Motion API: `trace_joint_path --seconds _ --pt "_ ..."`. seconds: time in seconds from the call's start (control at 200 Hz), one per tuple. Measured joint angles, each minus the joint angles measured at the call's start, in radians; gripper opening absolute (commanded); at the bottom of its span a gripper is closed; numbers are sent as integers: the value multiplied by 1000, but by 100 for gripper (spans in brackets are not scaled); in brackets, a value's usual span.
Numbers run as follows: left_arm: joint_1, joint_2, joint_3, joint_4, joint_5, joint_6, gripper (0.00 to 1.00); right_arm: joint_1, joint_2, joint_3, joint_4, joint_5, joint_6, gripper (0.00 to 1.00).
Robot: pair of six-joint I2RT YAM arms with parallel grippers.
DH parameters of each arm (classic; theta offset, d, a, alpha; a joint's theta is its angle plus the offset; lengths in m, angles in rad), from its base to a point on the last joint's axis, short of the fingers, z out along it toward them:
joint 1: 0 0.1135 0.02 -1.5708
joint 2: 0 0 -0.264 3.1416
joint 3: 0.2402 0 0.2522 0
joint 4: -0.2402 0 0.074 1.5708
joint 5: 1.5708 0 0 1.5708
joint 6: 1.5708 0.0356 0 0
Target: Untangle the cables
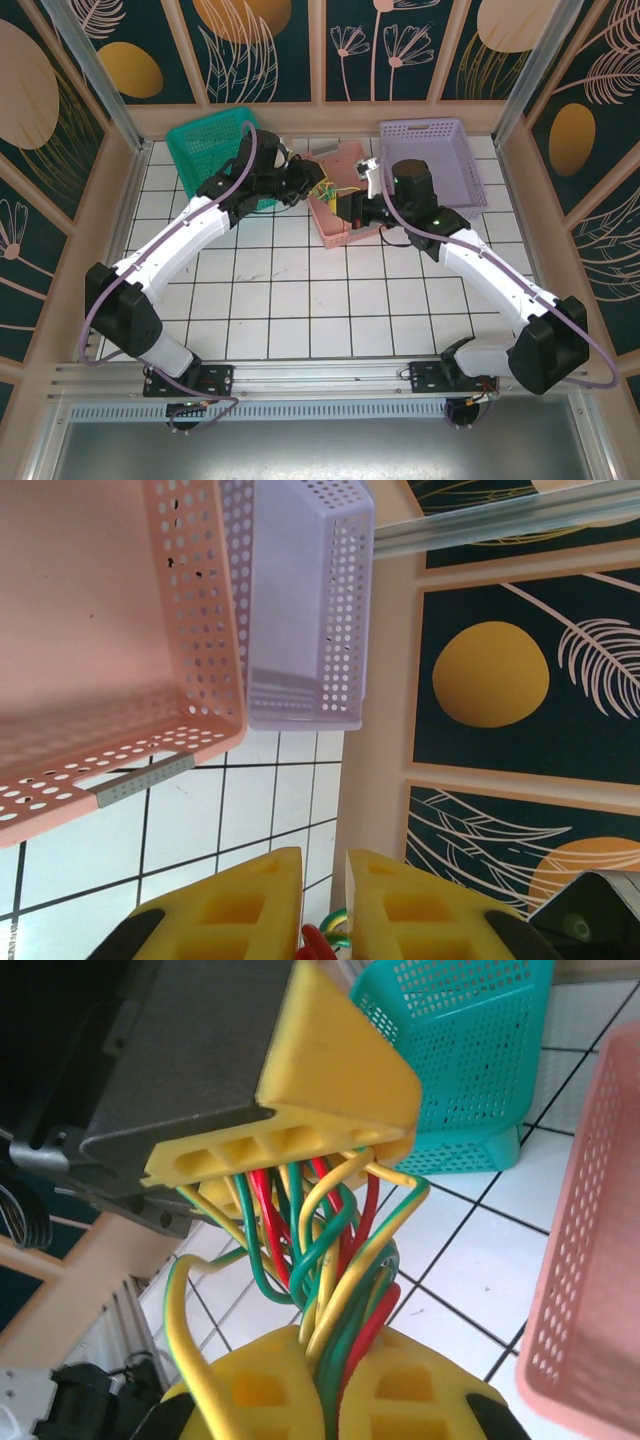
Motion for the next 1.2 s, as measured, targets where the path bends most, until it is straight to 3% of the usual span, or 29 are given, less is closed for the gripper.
trace_joint_path --seconds 0.125,0.14,0.195,0.245,0.29,0.36,0.52,0.566,0.891,1.076,1.201 --pt "0 0 4 -2 0 0 1 0 -1 0 0 -2 5 0" --pt "0 0 5 -2 0 1 6 0 -1 0 0 -2 5 0" --pt "0 0 13 -10 0 3 40 0 -3 0 2 -4 5 0" --pt "-2 0 23 -17 3 11 66 -2 -7 0 -1 -3 5 0" --pt "-7 0 46 -34 0 24 75 -11 -7 0 -15 -4 5 0" --pt "-17 0 108 -78 -27 61 74 -29 -7 0 -40 -5 3 0" --pt "-21 -13 256 -186 -98 237 48 -79 -13 20 -100 -36 -6 0" --pt "-21 -26 271 -201 -100 304 47 -90 -13 35 -127 -47 -13 0" --pt "-186 -61 286 -283 -212 789 52 -120 65 185 -323 -171 -45 0" --pt "-204 -75 217 -272 -261 994 66 -125 140 261 -444 -245 -65 0" --pt "-204 -94 160 -276 -258 1131 67 -135 177 296 -507 -269 -82 0"
